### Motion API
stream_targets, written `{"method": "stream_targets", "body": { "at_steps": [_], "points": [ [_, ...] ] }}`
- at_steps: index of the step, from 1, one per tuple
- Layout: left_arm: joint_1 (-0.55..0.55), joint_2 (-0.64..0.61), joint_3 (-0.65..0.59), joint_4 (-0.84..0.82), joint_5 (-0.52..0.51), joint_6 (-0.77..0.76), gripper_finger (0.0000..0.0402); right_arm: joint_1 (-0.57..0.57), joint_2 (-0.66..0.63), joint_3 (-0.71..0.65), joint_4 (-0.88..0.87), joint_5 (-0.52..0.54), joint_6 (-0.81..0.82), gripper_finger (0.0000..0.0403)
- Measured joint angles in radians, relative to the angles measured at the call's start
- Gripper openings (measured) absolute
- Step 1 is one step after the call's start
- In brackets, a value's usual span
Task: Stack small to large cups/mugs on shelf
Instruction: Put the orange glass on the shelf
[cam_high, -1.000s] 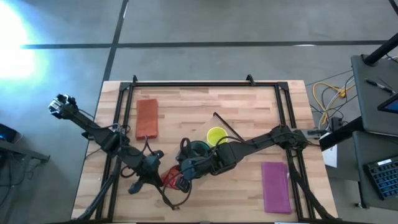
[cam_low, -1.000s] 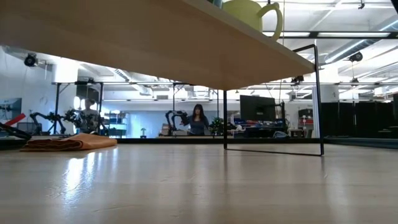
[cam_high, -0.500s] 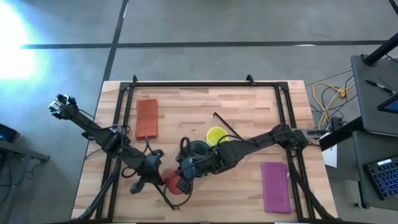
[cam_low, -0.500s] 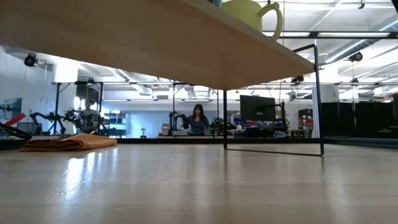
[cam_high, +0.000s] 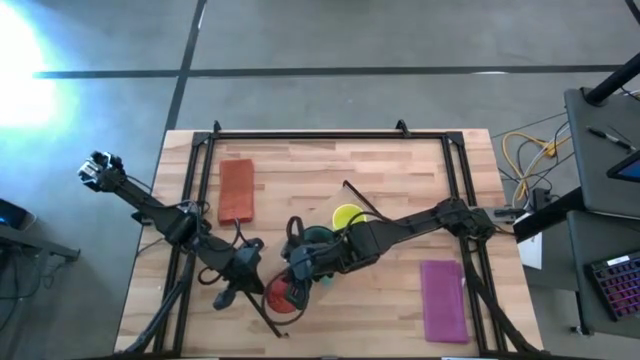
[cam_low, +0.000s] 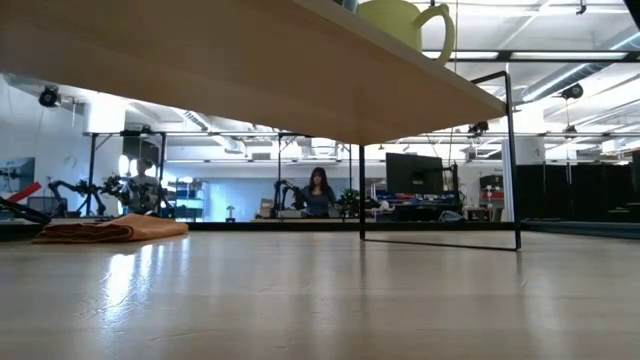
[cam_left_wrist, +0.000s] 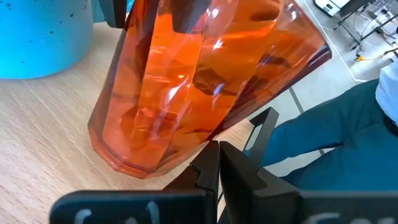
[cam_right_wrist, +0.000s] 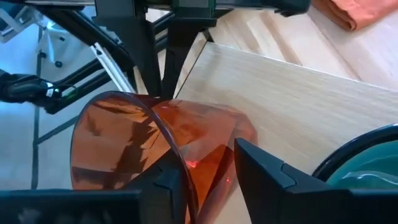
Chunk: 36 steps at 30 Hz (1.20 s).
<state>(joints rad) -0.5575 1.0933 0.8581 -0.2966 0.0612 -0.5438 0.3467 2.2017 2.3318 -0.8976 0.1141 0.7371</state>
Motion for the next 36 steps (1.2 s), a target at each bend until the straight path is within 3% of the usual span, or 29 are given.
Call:
{"method": "stream_targets", "body": {
  "at_steps": [8, 21, 36],
  "points": [
    [0.0, 0.0, 0.0, 0.0, -0.002, 0.0, 0.0, -0.026, 0.002, 0.0, 0.001, -0.118, -0.01, 0.0103],
    [-0.001, 0.0, -0.001, -0.001, -0.017, 0.0, 0.0, -0.046, 0.004, 0.0, 0.099, -0.113, -0.032, 0.0124],
    [-0.001, -0.001, -0.002, -0.008, -0.017, 0.0, 0.0, -0.071, -0.019, 0.023, 0.094, -0.097, -0.065, 0.0125]
  ]
}}
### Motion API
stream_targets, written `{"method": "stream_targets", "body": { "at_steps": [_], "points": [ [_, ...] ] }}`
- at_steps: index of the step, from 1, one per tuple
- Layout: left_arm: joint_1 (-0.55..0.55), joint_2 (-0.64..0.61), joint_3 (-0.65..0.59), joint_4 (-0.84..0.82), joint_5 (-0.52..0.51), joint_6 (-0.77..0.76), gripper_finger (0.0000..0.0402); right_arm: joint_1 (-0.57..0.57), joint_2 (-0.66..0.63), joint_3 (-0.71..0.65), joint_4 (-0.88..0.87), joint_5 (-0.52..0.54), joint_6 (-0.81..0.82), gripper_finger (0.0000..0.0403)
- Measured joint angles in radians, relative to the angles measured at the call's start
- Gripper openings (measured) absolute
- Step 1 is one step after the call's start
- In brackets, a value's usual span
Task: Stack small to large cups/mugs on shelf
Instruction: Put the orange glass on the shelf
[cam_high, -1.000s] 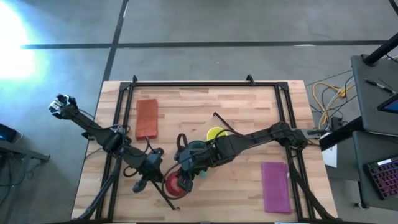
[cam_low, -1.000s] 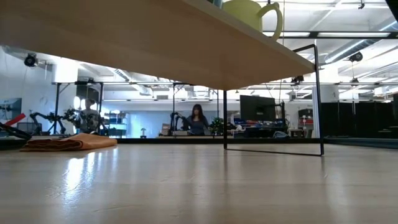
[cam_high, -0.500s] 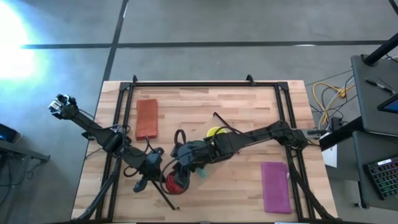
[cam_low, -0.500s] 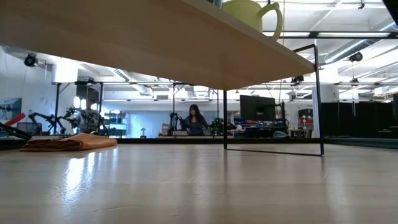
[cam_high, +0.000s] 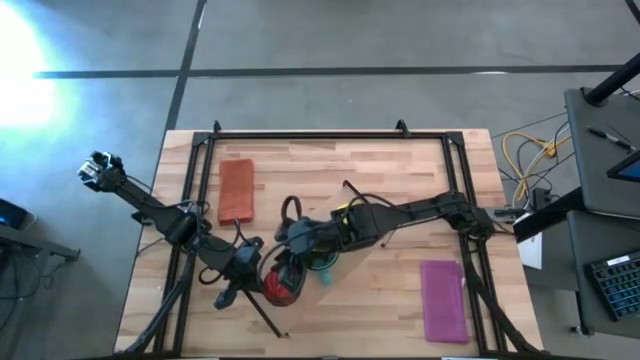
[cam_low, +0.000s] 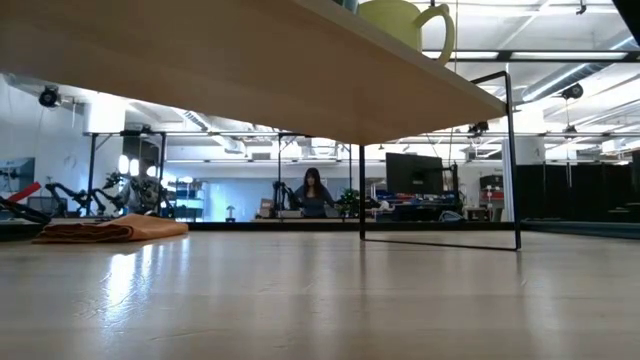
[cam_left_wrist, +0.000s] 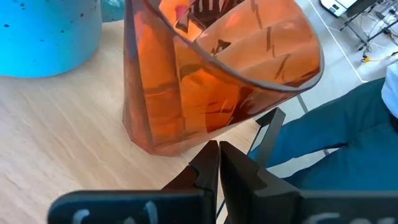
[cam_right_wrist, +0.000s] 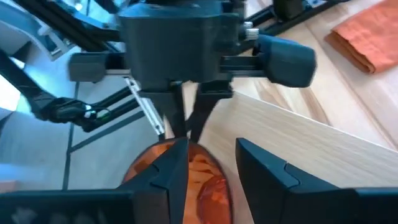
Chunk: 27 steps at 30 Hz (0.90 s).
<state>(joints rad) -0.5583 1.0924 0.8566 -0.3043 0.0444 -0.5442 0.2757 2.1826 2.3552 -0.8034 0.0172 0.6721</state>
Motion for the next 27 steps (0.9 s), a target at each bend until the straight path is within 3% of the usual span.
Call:
{"method": "stream_targets", "body": {
  "at_steps": [6, 10, 16, 22, 27],
  "points": [
    [0.0, 0.0, 0.0, -0.016, 0.0, 0.0, 0.0, 0.005, -0.062, -0.001, -0.046, -0.009, -0.017, 0.0122],
    [0.0, 0.0, 0.0, -0.021, 0.0, 0.0, 0.0, 0.039, -0.125, 0.0, -0.185, 0.065, 0.038, 0.0093],
    [0.0, 0.0, 0.0, -0.021, 0.0, 0.011, 0.0, 0.136, -0.138, 0.0, -0.29, 0.149, 0.267, 0.0017],
    [0.0, 0.0, 0.0, -0.021, -0.001, 0.078, 0.0, 0.215, -0.094, -0.004, -0.319, 0.262, 0.543, 0.001],
    [0.0, -0.001, 0.0, -0.021, -0.001, 0.135, 0.0, 0.228, -0.051, -0.004, -0.282, 0.354, 0.644, 0.0009]
  ]
}}
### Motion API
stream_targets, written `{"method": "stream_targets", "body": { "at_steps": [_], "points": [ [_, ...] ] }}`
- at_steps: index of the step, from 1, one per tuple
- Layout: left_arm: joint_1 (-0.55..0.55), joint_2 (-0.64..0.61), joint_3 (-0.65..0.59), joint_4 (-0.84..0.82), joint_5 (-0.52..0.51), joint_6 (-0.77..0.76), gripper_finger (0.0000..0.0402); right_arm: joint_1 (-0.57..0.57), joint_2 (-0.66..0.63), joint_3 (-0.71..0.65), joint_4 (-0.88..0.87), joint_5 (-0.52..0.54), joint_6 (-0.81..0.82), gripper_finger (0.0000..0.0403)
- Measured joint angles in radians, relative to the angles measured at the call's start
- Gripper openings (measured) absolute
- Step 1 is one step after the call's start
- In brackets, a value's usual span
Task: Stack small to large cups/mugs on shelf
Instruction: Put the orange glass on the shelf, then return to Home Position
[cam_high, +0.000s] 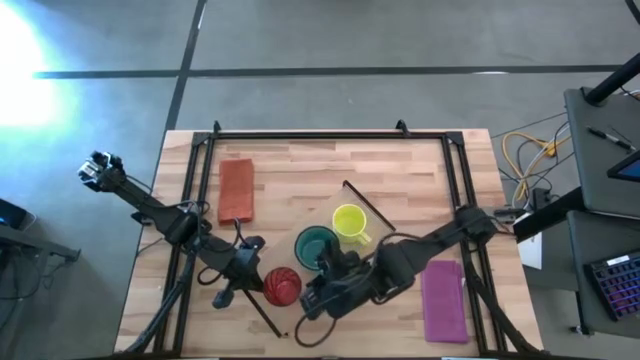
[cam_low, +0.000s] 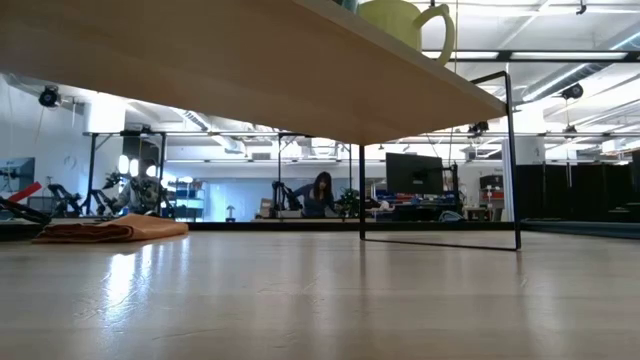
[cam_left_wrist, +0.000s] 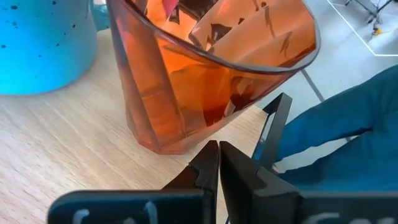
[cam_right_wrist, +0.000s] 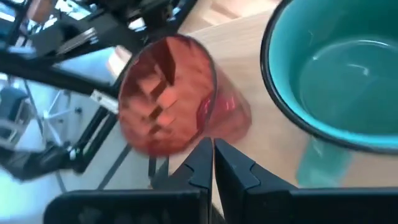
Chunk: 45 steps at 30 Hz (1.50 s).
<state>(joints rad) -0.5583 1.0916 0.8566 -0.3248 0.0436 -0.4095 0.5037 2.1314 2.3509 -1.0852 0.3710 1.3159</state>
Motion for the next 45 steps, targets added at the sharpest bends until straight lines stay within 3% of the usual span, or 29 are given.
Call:
{"method": "stream_targets", "body": {
  "at_steps": [13, 21, 33, 40, 45],
  "points": [
    [0.0, -0.014, 0.0, -0.014, 0.0, 0.005, 0.0, -0.011, 0.058, -0.001, 0.03, 0.022, 0.012, 0.0009],
    [0.0, -0.055, -0.001, -0.061, -0.003, 0.004, 0.0, -0.024, 0.077, -0.002, 0.134, -0.013, -0.042, 0.0009],
    [0.001, -0.078, -0.001, -0.101, -0.043, -0.003, 0.0, -0.024, 0.049, 0.004, -0.028, -0.011, -0.057, 0.0009],
    [0.0, -0.192, 0.027, -0.102, -0.031, -0.037, 0.0, -0.022, -0.029, 0.004, 0.016, 0.026, -0.199, 0.0009],
    [0.0, -0.309, 0.049, -0.014, -0.031, -0.083, 0.0, -0.022, -0.112, 0.004, 0.078, 0.024, -0.259, 0.0009]
  ]
}}
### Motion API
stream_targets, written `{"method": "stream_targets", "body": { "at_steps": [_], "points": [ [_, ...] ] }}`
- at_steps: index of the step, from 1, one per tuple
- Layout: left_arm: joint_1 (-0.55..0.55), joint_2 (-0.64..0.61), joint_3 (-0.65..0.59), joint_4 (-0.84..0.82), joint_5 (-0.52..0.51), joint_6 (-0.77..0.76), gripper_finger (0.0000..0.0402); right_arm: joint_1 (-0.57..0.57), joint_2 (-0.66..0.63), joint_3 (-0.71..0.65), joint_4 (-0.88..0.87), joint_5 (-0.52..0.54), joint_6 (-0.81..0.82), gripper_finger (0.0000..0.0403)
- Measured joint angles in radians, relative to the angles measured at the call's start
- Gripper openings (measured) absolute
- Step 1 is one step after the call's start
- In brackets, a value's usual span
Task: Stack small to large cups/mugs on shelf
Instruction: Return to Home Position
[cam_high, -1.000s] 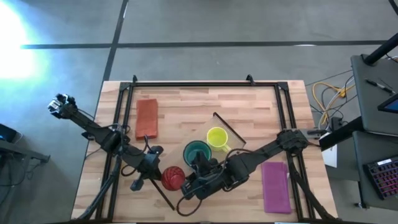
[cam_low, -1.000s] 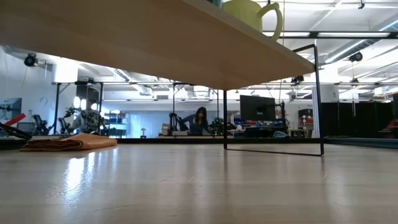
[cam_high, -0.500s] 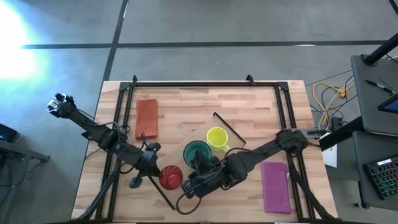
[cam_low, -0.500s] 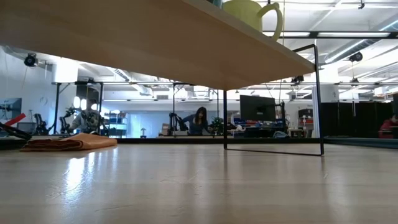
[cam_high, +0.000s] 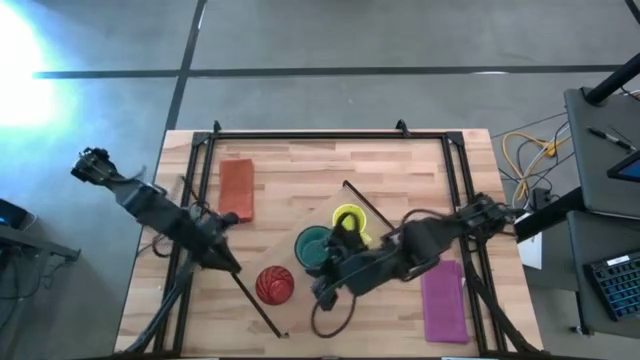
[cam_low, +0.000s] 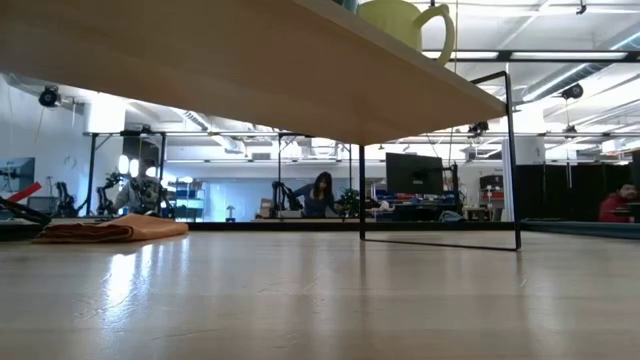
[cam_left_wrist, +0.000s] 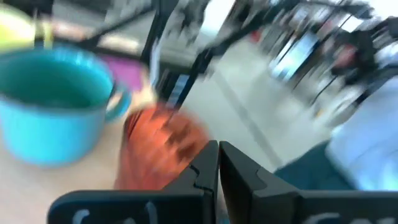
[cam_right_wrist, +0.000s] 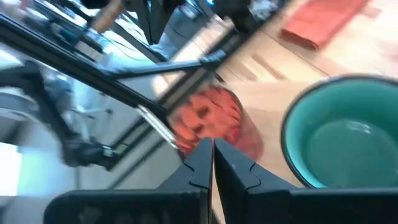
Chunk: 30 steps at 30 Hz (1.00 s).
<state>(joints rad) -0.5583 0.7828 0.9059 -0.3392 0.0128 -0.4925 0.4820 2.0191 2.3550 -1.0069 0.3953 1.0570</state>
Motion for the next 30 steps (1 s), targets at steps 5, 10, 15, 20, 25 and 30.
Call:
{"method": "stream_targets", "body": {
  "at_steps": [5, 10, 15, 20, 25, 30],
  "points": [
    [0.0, -0.101, -0.025, 0.137, 0.015, 0.002, 0.0, 0.009, -0.061, 0.0, 0.064, 0.025, -0.022, 0.0009],
    [0.0, -0.153, -0.045, 0.14, 0.021, -0.061, 0.0, 0.011, -0.084, 0.0, 0.043, 0.025, -0.011, 0.0009],
    [0.0, -0.149, -0.049, 0.17, 0.037, -0.246, 0.0, 0.034, -0.077, -0.001, -0.033, -0.009, 0.055, 0.0009],
    [-0.028, -0.085, -0.059, 0.487, 0.38, -0.018, 0.0, 0.076, -0.071, -0.007, 0.246, -0.116, -0.297, 0.0009],
    [-0.04, -0.008, -0.138, 0.869, 0.577, 0.054, 0.0, 0.098, -0.075, -0.092, 0.588, -0.188, -0.57, 0.0009],
    [-0.039, 0.001, -0.24, 0.871, 0.521, 0.026, 0.0, 0.077, -0.109, -0.255, 0.487, -0.228, -0.504, 0.0009]
  ]
}}
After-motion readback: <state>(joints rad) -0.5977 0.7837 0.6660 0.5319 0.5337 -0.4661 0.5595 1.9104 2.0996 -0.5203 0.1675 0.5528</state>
